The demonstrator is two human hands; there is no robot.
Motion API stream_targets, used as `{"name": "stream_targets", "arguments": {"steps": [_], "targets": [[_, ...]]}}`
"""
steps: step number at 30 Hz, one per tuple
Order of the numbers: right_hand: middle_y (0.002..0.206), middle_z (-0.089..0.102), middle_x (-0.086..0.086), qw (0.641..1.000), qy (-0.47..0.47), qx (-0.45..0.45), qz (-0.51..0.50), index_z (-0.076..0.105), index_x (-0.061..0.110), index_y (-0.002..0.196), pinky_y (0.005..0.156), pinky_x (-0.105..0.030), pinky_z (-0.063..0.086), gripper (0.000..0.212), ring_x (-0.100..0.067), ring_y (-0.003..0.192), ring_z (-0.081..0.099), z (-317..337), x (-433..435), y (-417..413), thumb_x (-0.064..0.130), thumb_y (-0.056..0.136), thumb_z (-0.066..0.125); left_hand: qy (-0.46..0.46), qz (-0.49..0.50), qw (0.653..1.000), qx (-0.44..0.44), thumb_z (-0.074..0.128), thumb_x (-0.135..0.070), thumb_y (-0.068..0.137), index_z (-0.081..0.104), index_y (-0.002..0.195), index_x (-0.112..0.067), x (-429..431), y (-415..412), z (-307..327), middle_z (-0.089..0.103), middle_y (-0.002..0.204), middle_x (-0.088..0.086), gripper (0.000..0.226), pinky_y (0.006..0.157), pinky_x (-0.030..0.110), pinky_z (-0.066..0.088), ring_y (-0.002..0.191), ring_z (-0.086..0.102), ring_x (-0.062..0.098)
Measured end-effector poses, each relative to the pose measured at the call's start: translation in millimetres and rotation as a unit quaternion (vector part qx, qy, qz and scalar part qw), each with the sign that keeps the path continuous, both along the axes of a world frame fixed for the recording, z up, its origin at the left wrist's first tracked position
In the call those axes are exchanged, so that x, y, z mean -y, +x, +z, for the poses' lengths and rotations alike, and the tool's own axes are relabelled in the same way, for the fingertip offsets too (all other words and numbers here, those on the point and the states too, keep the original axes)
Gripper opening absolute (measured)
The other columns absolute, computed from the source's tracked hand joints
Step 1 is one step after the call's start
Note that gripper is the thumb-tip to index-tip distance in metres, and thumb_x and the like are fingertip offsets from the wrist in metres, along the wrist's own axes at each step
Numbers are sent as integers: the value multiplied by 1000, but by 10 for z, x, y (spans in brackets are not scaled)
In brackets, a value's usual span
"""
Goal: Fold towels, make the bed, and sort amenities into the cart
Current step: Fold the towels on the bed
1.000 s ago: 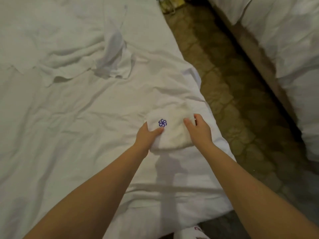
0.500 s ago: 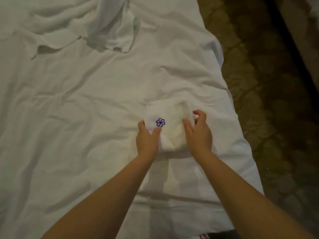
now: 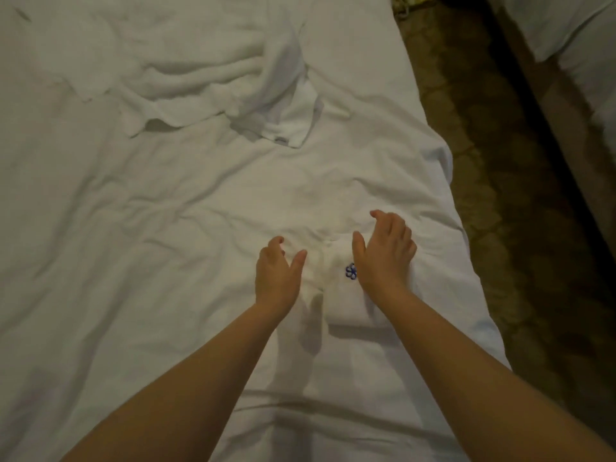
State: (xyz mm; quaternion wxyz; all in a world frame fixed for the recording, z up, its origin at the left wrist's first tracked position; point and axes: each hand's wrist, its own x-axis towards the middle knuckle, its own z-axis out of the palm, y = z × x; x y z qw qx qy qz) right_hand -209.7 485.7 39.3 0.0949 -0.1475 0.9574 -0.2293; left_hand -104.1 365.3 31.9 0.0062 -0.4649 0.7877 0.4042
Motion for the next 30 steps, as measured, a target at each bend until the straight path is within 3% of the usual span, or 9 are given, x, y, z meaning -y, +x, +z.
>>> {"name": "stream_targets", "arguments": {"steps": [8,11,14,16,18,20,23,26,30], "targets": [[142,33,-5,993,15,-24,118,35,20,140,104,-41,25,47,-26,128,33,162,1470,-554,34,97,45,-103,10,994,26,55,-45,92,16,151,-15,1405,-270,238,25,152,15,77,108,47,30,137,28,33],[141,35,-6,990,39,-25,137,34,20,140,101,-41,29,46,-27,126,35,-12,1909,-806,36,98,44,-126,-1,992,23,56,-48,90,11,152,-21,1845,-421,4,18,157,11,81,111,47,26,142,21,29],[142,37,-5,983,71,-15,171,35,19,141,98,-38,32,46,-27,127,36,-305,2229,-1012,32,98,44,-107,-37,989,97,57,-56,86,2,152,-28,2112,-417,-429,4,160,4,91,114,53,18,147,6,24],[149,30,-4,977,86,4,196,28,19,145,102,-38,31,52,-26,133,31,-571,2352,-1090,24,96,44,-91,-71,984,132,59,-61,81,2,152,-25,2162,-318,-783,0,161,6,98,116,53,13,147,2,21],[154,23,-2,973,98,4,207,23,19,148,105,-38,29,54,-25,137,26,-840,2406,-1163,22,97,40,-96,-70,986,115,57,-71,73,8,152,-23,2151,-244,-1039,0,161,6,105,117,48,6,147,1,18],[145,36,-3,974,115,-49,186,34,19,140,95,-37,33,41,-26,129,35,-1019,2435,-1260,23,99,36,-83,-56,992,83,51,-75,65,10,152,-23,2170,-231,-1146,1,161,2,109,116,46,2,147,0,14],[117,54,-4,962,155,-128,186,50,17,113,77,-34,28,20,-27,109,45,-984,2482,-1369,15,98,38,-55,-69,994,67,58,-69,70,8,152,-22,2208,-209,-1119,-1,161,0,107,117,43,-2,147,-4,11],[103,61,-10,963,141,-97,210,54,11,103,73,-35,30,18,-31,100,53,-798,2463,-1341,6,94,39,-19,-98,992,73,58,-69,65,3,152,-21,2295,-179,-955,0,161,0,114,118,39,2,147,-1,13],[85,58,-15,958,29,-21,286,42,11,93,63,-37,35,15,-35,80,55,-274,2290,-986,17,101,32,21,-78,997,-10,74,-45,77,1,152,-24,2282,-138,-476,8,160,-1,107,116,32,15,146,11,16]]}}
